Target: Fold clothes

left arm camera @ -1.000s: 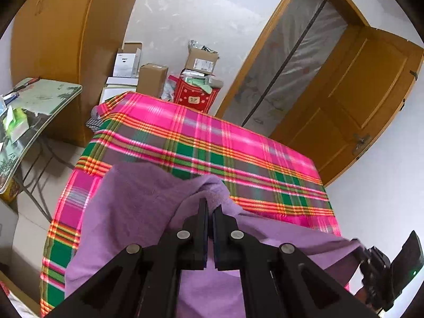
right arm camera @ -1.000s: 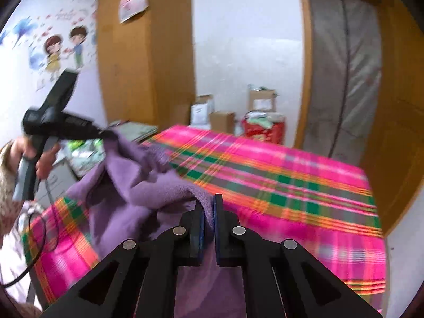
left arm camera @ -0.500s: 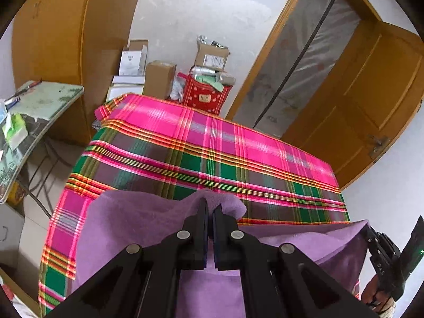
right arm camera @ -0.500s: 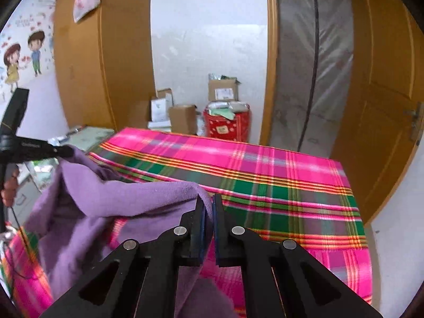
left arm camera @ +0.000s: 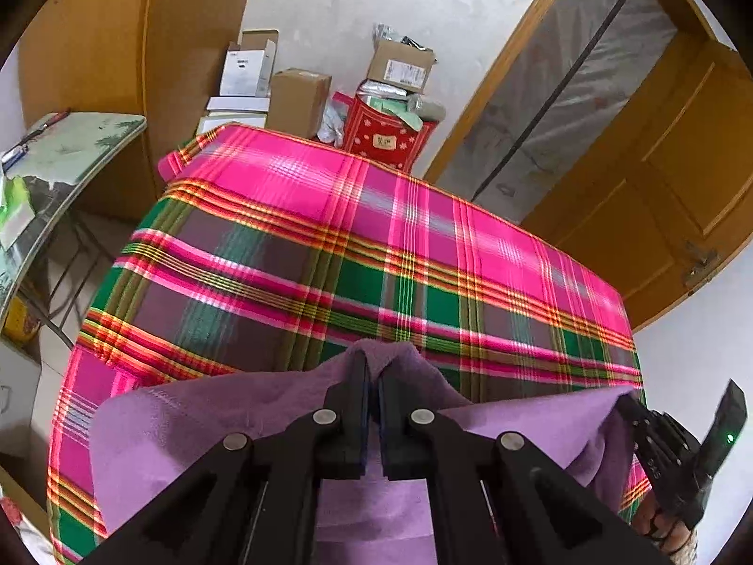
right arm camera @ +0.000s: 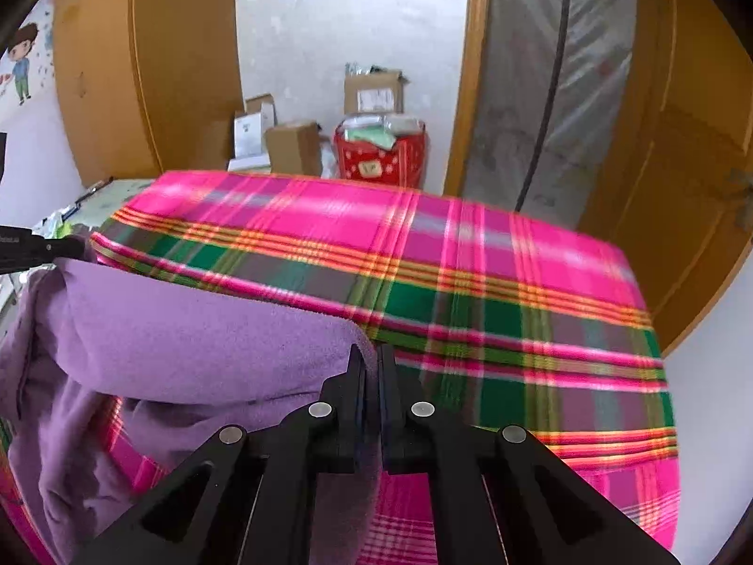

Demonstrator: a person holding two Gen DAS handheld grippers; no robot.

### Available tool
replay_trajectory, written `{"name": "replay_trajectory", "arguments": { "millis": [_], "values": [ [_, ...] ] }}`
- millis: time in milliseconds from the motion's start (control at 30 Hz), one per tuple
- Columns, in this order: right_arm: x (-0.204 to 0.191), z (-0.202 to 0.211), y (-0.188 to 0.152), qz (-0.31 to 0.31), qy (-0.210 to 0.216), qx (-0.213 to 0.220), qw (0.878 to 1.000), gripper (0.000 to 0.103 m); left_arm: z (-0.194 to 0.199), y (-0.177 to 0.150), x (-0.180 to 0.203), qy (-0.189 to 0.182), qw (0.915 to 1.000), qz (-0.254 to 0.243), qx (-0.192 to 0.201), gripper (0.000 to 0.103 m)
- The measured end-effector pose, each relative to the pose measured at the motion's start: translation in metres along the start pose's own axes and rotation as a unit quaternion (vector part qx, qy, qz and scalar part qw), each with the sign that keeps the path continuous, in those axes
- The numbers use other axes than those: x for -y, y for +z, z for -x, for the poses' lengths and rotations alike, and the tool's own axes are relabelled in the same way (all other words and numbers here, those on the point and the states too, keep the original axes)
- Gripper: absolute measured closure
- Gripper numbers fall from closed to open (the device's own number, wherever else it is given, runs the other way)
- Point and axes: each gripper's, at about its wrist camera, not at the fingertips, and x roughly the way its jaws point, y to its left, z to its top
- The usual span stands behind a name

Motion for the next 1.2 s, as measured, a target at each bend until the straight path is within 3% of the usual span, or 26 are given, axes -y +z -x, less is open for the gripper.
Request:
{"name": "replay_trajectory", "arguments": {
  "millis": [133, 267, 500, 767, 833, 1000, 1200],
  "values": [
    [0.005, -0.013, -0.002, -0.014, 0.017, -0.023, 0.999, 0.094, 0.012, -0.006, -0.003, -0.024, 0.9997, -0.008, -0.003, 0.093],
    [0.007, 0.013, -0.012, -0.029, 0.052, -0.011, 0.998, 0.077, 0.039, -0.017, -0.003, -0.041, 0.9988, -0.026, 0.008, 0.079],
    [0.012, 0.061, -0.029, -0.056, 0.114, 0.013, 0.992, 0.065, 0.092, -0.04, -0.008, -0.046, 0.9977, -0.039, 0.032, 0.076],
    [-0.009, 0.103, -0.076, -0.051, 0.163, 0.011, 0.985, 0.061, 0.127, -0.089, -0.041, 0.014, 0.9984, -0.045, 0.032, 0.074],
    [-0.012, 0.109, -0.089, -0.054, 0.17, 0.007, 0.984, 0.049, 0.132, -0.102, -0.053, 0.033, 0.9982, -0.042, 0.029, 0.074],
    [-0.013, 0.111, -0.122, -0.079, 0.175, -0.006, 0.981, 0.047, 0.138, -0.13, -0.088, 0.054, 0.9981, -0.011, 0.03, 0.072],
    [-0.022, 0.095, -0.125, -0.088, 0.177, -0.016, 0.98, 0.045, 0.125, -0.147, -0.119, 0.056, 0.9971, 0.048, 0.016, 0.071]
  ]
}}
